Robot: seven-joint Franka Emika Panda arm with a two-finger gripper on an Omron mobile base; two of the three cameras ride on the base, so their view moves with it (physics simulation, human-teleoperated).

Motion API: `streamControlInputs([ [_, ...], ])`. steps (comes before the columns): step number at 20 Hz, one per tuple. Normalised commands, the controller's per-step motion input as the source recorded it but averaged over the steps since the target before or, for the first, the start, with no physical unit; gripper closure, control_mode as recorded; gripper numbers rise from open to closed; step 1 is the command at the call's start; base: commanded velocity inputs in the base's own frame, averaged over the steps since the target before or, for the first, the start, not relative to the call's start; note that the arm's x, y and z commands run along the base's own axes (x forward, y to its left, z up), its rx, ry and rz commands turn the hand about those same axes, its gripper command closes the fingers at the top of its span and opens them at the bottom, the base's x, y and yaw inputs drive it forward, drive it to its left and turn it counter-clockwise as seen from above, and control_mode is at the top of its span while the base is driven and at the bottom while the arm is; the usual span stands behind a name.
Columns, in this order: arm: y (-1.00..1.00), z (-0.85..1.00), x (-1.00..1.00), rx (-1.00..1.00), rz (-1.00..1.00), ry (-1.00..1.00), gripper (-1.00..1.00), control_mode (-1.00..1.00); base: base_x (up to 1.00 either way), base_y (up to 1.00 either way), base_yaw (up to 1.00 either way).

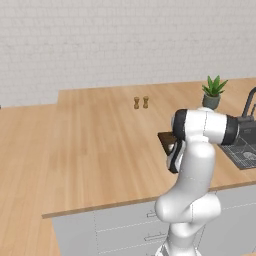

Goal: Pick up the sponge from the counter and clean the cutting board by briefly scrubbing or pressing down on the cutting board. Once finished, release the sponge.

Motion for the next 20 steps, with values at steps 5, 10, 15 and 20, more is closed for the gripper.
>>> streamControlInputs([
  [5,-0.12,1.0,0.11,0.0,0.0,0.53,-1.0,-1.0,0.0,0.0,0.0],
  [10,-0.17,1.0,0.0,0.0,0.0,0.57,-1.0,-1.0,0.0,0.0,0.0],
  [15,0.11,1.0,0.07,0.06,0.08,0.42,-1.0,-1.0,0.0,0.0,0.0],
  [20,0.52,0.56,-0.02,0.03,0.18,0.33,-1.0,-1.0,0.0,0.0,0.0],
])
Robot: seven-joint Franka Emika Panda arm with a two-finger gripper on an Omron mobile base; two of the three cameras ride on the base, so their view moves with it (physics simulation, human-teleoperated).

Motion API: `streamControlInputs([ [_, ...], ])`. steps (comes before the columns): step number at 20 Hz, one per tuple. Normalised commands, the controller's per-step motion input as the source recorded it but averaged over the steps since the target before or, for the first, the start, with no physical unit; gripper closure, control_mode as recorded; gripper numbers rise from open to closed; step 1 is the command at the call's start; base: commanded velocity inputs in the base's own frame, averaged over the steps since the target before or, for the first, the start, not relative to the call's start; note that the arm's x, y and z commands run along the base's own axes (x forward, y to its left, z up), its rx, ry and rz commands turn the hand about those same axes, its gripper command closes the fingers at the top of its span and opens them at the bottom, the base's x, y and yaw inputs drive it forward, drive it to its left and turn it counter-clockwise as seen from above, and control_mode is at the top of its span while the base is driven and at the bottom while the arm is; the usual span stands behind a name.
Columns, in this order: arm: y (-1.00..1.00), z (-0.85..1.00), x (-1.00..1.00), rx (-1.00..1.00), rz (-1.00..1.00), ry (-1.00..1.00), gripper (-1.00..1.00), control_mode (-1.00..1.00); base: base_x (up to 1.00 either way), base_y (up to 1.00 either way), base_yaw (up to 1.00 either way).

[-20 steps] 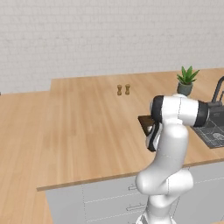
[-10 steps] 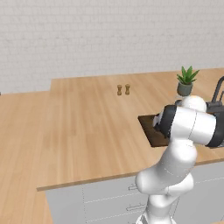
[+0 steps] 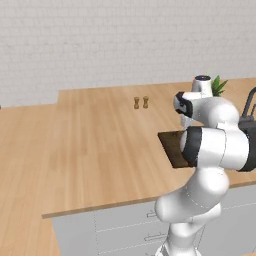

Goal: Pick up the sponge from the counter and clean the cutting board by briefly scrubbing or pressing down on the cutting board. Once finished, release the sponge.

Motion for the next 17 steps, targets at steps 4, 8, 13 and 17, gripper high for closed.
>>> streamControlInputs([
  [4,0.51,-0.34,0.0,-0.02,0.16,0.31,-1.0,-1.0,0.0,0.0,0.0],
  [8,0.3,-0.6,0.02,0.0,0.13,0.3,-1.0,-1.0,0.0,0.0,0.0],
  [13,0.0,0.89,-0.2,0.0,0.04,0.0,-1.0,-1.0,0.0,0.0,0.0],
  [17,0.0,1.0,-0.71,0.01,0.02,-0.02,-1.0,-1.0,0.0,0.0,0.0],
])
